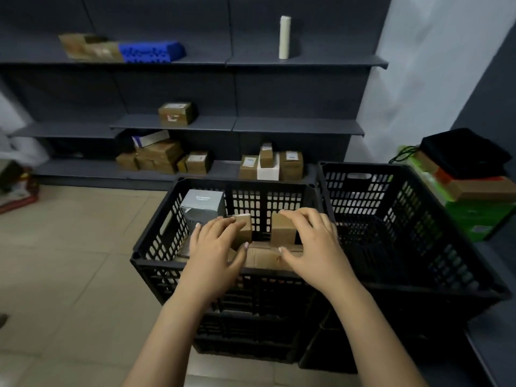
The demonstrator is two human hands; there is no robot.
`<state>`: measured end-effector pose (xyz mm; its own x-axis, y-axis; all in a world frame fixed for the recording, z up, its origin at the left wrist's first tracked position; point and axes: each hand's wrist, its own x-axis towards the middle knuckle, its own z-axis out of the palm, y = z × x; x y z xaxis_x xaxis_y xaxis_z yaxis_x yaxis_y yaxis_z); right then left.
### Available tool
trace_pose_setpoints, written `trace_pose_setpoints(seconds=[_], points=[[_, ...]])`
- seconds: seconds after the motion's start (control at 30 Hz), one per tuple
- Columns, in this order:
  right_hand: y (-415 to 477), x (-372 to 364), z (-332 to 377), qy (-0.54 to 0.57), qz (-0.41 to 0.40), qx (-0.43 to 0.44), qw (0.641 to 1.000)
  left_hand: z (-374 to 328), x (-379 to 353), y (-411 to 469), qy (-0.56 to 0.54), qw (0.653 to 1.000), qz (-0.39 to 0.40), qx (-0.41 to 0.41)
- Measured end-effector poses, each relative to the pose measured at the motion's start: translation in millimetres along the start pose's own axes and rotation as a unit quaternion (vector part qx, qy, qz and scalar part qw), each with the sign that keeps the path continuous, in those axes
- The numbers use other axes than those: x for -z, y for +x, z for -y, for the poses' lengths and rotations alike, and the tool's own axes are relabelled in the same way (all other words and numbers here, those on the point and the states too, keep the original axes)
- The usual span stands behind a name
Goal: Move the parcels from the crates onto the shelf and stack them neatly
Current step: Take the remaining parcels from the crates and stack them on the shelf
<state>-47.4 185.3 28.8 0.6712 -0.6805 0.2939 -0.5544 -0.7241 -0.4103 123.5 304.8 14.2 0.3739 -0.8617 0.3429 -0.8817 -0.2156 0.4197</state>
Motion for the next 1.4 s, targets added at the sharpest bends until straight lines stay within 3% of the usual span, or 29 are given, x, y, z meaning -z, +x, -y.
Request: trace_pose_setpoints(seconds=[0.27,0.4,0.7,0.97,1.13,1.4], points=[[70,-40,-52,0.023,0.078,-0.005,0.997,30,-58,49,0.007,0.996,0.069,0.054],[80,-64,-72,0.013,0.144,-0.037,0.989,52,-87,64,0.017,0.987,0.147,0.062],[83,-109,-102,-0.036,0.326,-0.103,0.939,81,-146,99,0.034,0.940,0.338,-0.031],[92,-110,-106,0.017,0.273,-0.092,0.958,99,-150,114,-0.055,0.966,0.251,-0.031],[102,-107,-105,0.011,0.298,-0.101,0.949,103,-149,139,-0.055,0.974,0.218,-0.003],[102,-124,-105,-0.099,0.252,-0.085,0.959,103,-155,137,-0.057,0.962,0.264,-0.043]])
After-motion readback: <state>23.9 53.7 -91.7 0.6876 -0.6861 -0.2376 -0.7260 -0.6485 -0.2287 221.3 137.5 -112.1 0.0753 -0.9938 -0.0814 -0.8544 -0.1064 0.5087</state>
